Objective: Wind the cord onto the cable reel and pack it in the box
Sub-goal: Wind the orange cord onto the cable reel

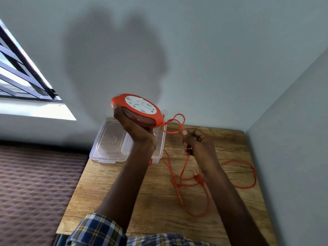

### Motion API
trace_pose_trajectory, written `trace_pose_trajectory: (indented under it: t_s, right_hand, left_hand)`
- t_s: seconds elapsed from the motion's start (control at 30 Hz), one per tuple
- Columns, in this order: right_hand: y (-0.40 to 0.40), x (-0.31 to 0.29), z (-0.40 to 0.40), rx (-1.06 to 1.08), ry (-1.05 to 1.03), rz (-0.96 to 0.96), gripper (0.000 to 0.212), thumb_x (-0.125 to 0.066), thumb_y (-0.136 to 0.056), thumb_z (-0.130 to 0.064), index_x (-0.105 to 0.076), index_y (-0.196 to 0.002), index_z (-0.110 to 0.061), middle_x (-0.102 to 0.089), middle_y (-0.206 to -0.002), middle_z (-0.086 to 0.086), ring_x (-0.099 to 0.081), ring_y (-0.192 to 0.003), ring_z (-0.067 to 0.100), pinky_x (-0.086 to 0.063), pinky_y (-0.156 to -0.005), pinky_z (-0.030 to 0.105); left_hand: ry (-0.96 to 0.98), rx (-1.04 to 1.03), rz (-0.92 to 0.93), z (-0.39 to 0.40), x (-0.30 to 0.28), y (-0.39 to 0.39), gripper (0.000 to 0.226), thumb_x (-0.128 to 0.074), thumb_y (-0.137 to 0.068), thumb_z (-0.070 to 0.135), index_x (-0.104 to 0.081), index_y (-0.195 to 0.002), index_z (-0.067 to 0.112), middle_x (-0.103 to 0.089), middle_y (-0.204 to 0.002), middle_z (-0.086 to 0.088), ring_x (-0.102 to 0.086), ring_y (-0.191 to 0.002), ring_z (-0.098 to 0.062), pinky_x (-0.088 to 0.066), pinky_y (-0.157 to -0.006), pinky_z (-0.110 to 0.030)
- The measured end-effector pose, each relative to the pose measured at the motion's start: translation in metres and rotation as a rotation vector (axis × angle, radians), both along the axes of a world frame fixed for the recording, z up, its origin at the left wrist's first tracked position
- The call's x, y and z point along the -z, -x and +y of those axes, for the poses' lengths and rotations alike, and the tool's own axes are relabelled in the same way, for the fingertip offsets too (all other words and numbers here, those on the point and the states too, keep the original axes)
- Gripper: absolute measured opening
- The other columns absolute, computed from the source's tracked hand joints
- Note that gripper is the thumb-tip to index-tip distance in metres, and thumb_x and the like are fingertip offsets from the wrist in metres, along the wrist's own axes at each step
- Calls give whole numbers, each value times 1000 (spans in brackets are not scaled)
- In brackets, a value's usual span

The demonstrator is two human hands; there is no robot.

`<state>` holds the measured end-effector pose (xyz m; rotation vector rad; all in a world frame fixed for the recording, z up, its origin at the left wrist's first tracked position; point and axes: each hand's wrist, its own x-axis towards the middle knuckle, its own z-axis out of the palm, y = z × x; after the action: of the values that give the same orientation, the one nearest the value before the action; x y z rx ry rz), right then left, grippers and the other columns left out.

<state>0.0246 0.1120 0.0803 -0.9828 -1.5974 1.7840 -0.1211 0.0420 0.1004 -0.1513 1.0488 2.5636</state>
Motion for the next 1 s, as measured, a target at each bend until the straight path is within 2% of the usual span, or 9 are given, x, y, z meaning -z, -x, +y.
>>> trace_pose_trajectory:
  t_s: [0.17,0.27,0.33,0.47,0.57,0.67,0.77,0.9,1.0]
  right_hand:
    - [-7,12,17,116,-394,-257,30,-66,-97,-26,-68,-67,-21,-54,-51,-13,-44,-50,0,-36,-56,27]
    - [-15,19,36,236,-457,-322,41,-58,-98,-34,-56,-60,-21,-48,-50,-8,-43,-51,10,-39,-56,35]
    - [-21,24,45,292,-316,-241,39,-52,-99,-37,-58,-66,-18,-54,-57,-2,-49,-59,19,-46,-58,44]
    - [-26,17,37,105,-78,-49,8,-59,-101,-15,-66,-104,-17,-70,-80,6,-55,-67,16,-40,-53,30]
    - [-14,15,22,-15,-139,-42,37,-72,-94,-26,-59,-128,-31,-74,-89,7,-58,-66,12,-41,-55,28]
    - [-5,20,17,113,-292,-168,44,-76,-89,-28,-58,-129,-33,-77,-80,-5,-69,-70,3,-49,-67,27]
    - [-7,25,23,256,-428,-311,51,-74,-88,-36,-55,-134,-29,-75,-76,-4,-71,-74,7,-53,-71,29]
    - [-10,31,32,209,-576,-357,23,-65,-93,-33,-75,-113,-27,-77,-84,-11,-72,-82,6,-56,-78,31]
    - [-8,35,31,201,-408,-316,15,-68,-90,-21,-78,-101,-26,-76,-89,-15,-73,-81,13,-61,-77,42]
  left_hand:
    - [-58,9,-55,-4,9,6,72,-28,-101,74,-58,-144,25,-66,-138,-15,-63,-128,-40,-48,-103,-74]
    - [-84,-6,-75,-7,12,14,78,-27,-98,80,-56,-146,25,-63,-142,-17,-61,-129,-44,-49,-97,-78]
    - [-97,-3,-89,-9,12,19,82,-23,-98,82,-53,-149,25,-60,-143,-17,-60,-129,-45,-54,-88,-76]
    - [-116,49,-124,-9,13,17,83,-23,-97,82,-51,-151,25,-59,-145,-17,-59,-129,-45,-59,-79,-70]
    - [-133,102,-164,-7,13,9,84,-24,-96,83,-52,-150,25,-58,-145,-19,-58,-129,-47,-50,-88,-81]
    - [-137,119,-158,-6,12,6,80,-24,-98,80,-56,-146,25,-61,-141,-18,-60,-126,-46,-49,-89,-82]
    - [-161,143,-149,-6,11,6,79,-25,-97,80,-59,-142,25,-62,-141,-18,-59,-127,-47,-46,-89,-85]
    - [-138,169,-114,-5,7,3,80,-26,-98,78,-57,-146,22,-61,-143,-19,-59,-128,-47,-45,-91,-85]
    - [-135,195,-122,-3,5,0,80,-28,-96,78,-61,-142,21,-63,-140,-20,-60,-128,-47,-45,-90,-85]
